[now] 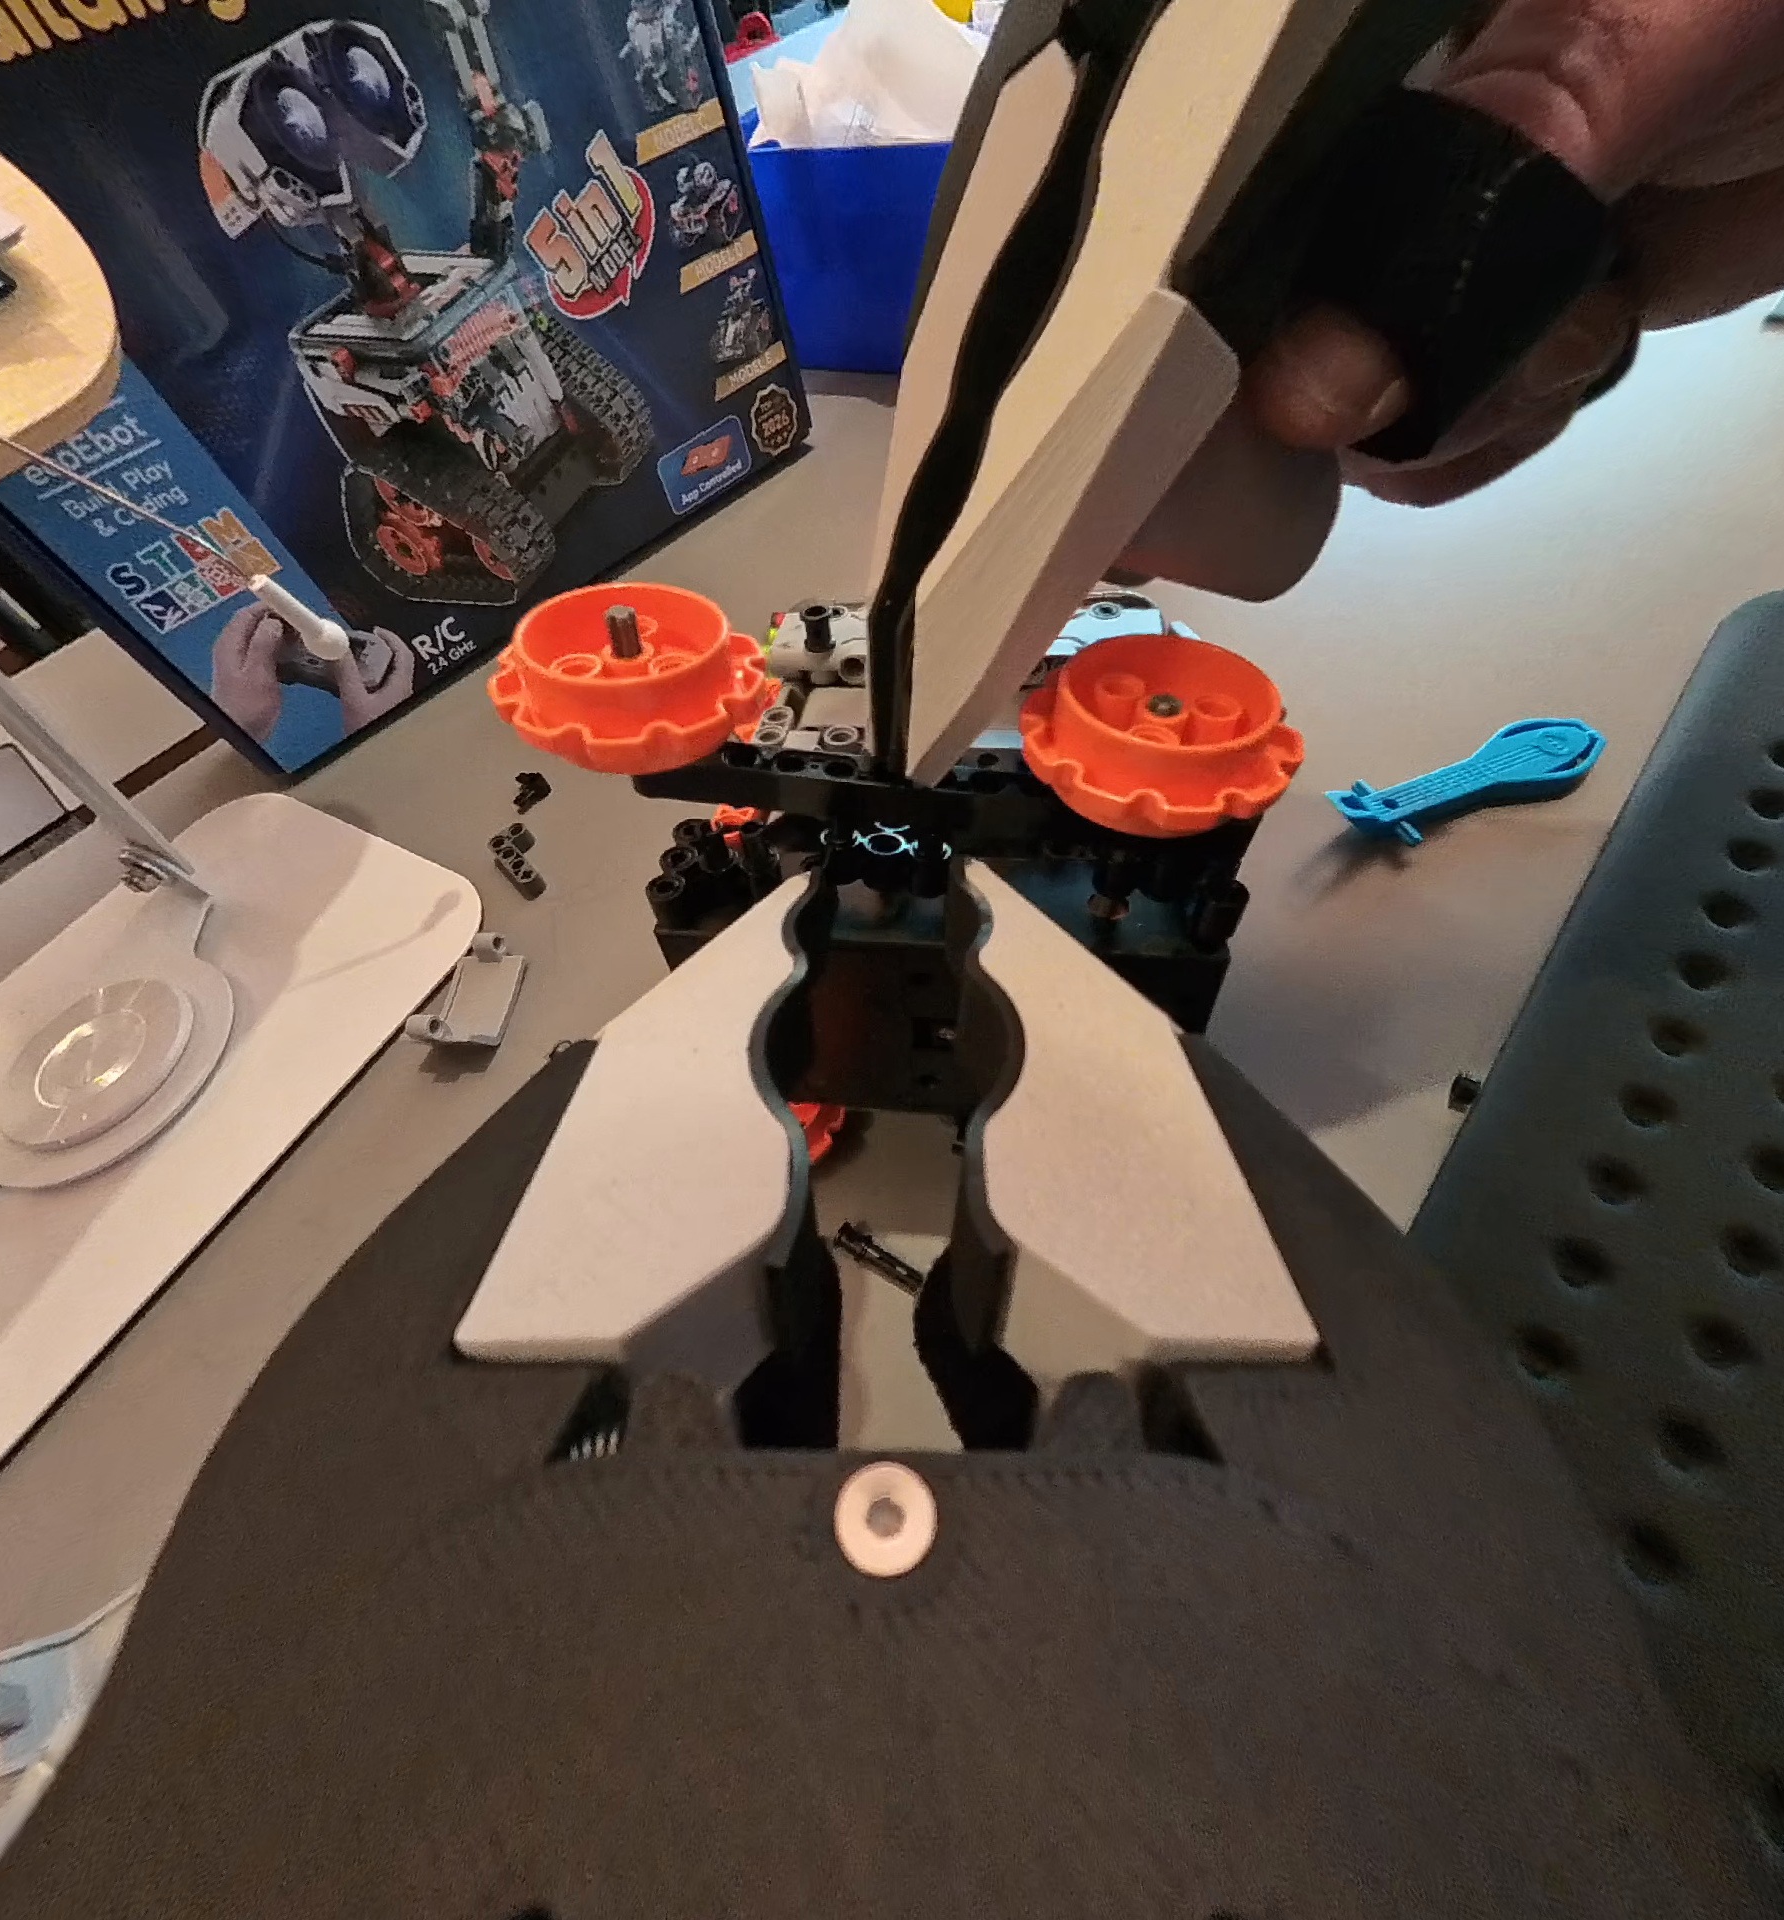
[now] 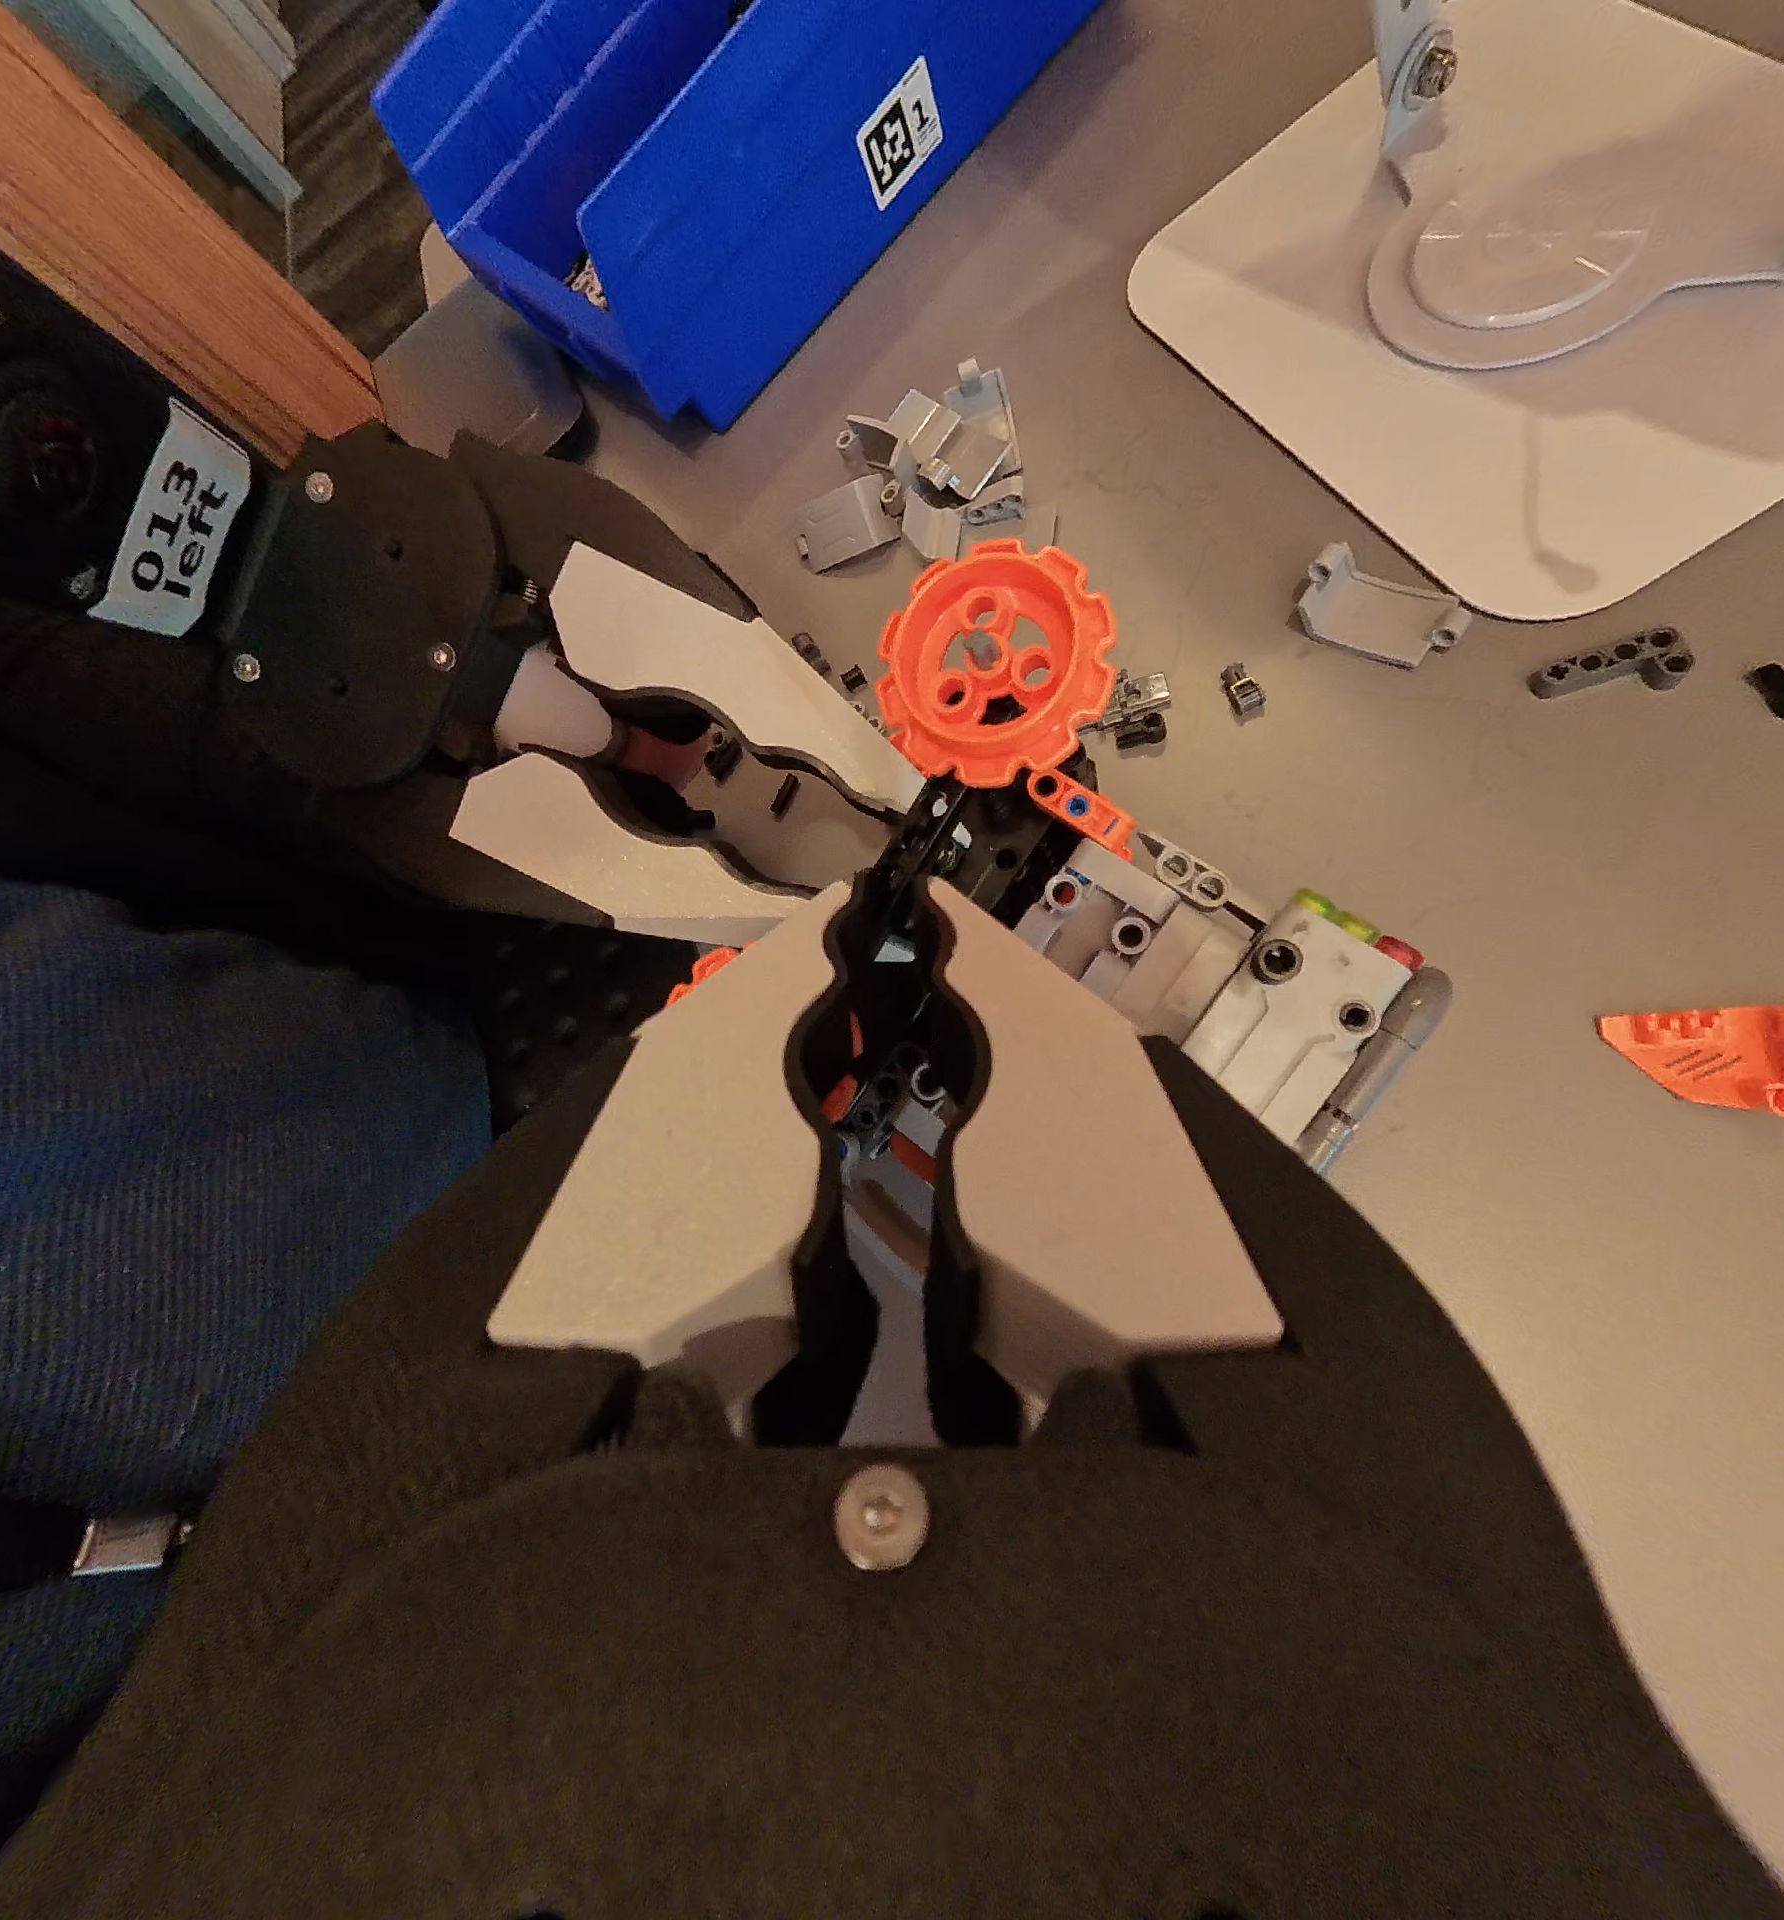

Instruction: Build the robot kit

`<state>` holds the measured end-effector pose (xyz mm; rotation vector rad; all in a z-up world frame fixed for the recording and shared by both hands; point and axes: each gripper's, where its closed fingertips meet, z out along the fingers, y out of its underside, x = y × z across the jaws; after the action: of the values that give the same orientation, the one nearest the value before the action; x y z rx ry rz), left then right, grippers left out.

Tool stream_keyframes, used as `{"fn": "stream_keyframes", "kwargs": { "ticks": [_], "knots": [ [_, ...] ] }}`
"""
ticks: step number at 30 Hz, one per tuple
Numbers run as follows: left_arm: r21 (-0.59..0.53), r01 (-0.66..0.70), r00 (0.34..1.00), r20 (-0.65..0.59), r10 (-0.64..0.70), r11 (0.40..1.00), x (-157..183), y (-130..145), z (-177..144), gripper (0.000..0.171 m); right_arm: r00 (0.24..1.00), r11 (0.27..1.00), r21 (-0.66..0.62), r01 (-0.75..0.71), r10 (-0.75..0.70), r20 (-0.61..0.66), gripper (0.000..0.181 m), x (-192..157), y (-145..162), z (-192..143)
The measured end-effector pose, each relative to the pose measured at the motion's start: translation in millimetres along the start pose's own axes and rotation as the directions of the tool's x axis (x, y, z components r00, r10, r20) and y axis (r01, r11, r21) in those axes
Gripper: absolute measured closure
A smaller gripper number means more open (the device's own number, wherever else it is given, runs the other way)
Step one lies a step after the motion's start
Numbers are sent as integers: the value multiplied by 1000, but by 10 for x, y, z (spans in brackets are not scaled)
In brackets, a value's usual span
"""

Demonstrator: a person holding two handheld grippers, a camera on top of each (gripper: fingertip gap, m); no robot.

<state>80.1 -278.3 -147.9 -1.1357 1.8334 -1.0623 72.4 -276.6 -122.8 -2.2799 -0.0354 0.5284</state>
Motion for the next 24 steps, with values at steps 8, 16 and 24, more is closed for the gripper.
{"fn": "stream_keyframes", "kwargs": {
  "ticks": [8,16,24],
  "knots": [
    [90,69,998,0,-69,994,-6,-7,-15,166,998,999,23,-37,38,-45,180,22,-24,13],
    [116,58,998,-17,-56,992,-63,0,-48,165,999,998,31,-49,50,-20,181,14,-40,6],
    [110,55,998,-22,-52,992,-12,-1,-62,166,998,999,-19,-44,43,-48,181,191,38,57]
  ]
}}
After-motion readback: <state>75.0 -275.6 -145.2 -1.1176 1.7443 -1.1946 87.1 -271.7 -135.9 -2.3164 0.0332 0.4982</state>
